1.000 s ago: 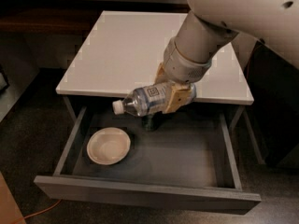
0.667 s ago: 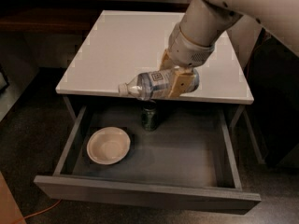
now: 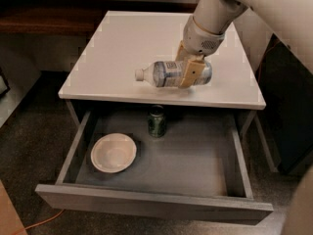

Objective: Pick blue plastic bottle from top drawer and place on counter

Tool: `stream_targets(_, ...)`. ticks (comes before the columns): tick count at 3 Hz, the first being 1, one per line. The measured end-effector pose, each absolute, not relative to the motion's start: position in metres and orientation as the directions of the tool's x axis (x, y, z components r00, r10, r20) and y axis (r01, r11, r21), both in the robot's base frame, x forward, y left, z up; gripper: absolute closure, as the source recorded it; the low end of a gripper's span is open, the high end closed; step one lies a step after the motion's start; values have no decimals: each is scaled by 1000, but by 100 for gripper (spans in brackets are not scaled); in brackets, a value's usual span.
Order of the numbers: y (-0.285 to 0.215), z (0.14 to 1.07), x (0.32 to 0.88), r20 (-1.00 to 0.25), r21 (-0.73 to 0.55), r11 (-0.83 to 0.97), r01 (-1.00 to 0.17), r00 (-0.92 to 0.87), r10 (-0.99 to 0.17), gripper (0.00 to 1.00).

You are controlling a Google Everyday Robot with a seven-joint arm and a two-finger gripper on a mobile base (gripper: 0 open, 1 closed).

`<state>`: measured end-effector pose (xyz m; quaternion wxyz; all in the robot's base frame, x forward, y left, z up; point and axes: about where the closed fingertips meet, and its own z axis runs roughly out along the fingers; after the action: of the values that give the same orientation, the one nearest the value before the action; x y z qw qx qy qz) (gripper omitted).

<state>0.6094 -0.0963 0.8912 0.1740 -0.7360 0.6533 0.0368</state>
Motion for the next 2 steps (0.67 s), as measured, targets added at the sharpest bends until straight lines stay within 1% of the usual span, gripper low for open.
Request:
stream_targets(1, -107, 869, 643, -271, -160, -36, -986, 79, -959, 51)
stream_targets(2, -109, 858, 657, -266, -145, -22, -989, 60, -962, 21)
